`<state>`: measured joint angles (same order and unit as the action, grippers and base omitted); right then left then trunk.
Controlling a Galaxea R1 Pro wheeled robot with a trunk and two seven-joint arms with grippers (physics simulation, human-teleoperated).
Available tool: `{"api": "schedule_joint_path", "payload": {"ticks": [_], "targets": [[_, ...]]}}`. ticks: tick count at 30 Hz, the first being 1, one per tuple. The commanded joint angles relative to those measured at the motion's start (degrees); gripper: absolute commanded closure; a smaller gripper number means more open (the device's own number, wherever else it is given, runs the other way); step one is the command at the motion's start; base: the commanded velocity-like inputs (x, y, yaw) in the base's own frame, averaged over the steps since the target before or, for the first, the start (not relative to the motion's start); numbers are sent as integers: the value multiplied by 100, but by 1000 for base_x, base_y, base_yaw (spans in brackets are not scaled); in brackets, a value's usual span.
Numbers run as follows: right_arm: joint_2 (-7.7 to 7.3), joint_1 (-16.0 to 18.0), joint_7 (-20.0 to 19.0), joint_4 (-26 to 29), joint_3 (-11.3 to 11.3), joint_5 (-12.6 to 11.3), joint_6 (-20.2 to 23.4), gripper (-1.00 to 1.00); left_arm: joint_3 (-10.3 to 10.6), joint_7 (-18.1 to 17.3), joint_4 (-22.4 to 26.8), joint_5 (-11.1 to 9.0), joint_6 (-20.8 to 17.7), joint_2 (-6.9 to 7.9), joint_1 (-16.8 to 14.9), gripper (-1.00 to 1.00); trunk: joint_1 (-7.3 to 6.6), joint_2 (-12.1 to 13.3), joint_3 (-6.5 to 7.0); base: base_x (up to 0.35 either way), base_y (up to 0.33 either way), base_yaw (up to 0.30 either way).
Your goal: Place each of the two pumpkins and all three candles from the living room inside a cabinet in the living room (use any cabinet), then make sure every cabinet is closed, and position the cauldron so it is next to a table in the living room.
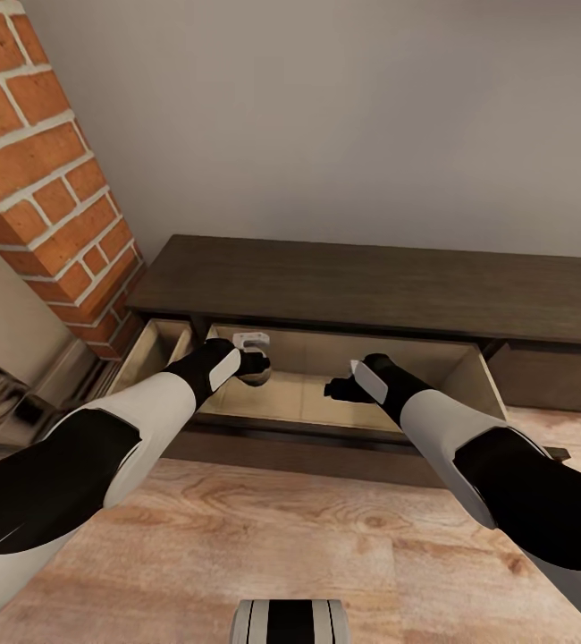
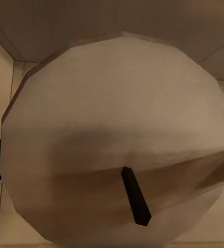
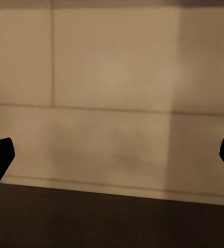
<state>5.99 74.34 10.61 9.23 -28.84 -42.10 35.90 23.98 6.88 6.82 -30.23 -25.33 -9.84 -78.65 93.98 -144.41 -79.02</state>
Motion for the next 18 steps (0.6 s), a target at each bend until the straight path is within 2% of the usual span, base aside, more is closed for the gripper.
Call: {"api": "schedule_joint_path", "payload": {"ticks": [1, 10, 18], "targets": [[-1, 2, 46, 13, -33, -61, 17, -100, 39, 34, 12, -45, -28, 1, -1, 100, -1, -2, -4, 0, 0, 0], [-5, 2, 45, 31, -19, -58, -198, -100, 45, 33, -117, -45, -33, 0, -1, 100, 20, -12, -181, 0, 0, 0], [-46, 40, 68, 171, 18, -68, -223, -100, 41, 33, -161, -45, -42, 0, -1, 100, 38, -22, -336, 0, 0, 0]]}}
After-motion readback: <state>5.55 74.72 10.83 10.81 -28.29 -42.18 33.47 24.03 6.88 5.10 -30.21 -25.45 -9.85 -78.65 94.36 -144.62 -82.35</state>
